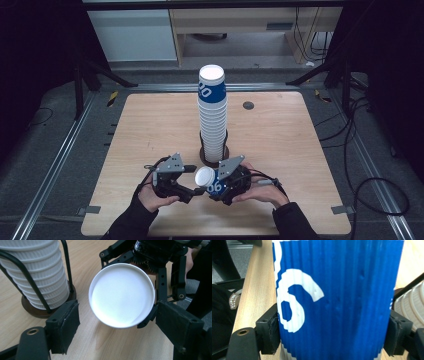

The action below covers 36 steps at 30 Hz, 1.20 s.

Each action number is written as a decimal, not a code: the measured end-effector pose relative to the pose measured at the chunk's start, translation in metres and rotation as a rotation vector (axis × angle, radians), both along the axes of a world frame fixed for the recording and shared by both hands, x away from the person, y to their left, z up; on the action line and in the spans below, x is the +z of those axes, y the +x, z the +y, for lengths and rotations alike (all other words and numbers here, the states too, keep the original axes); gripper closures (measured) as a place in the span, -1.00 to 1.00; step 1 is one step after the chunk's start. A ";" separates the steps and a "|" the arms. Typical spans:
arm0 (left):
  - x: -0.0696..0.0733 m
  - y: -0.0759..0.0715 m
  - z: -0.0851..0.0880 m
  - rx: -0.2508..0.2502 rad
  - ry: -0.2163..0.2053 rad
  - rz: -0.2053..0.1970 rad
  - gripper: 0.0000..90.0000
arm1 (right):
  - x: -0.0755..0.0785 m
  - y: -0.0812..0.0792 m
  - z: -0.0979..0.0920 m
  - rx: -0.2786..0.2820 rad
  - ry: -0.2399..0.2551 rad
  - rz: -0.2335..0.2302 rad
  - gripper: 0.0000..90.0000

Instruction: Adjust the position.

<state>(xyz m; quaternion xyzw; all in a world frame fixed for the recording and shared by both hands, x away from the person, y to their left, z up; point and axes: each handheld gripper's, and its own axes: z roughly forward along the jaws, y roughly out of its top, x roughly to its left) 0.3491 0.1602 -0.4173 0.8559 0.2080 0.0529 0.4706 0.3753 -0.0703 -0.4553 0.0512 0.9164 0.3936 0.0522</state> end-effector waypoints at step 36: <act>-0.015 -0.001 -0.016 -0.060 0.089 0.063 -0.48 | -0.005 -0.010 0.019 0.074 -0.047 -0.031 -0.55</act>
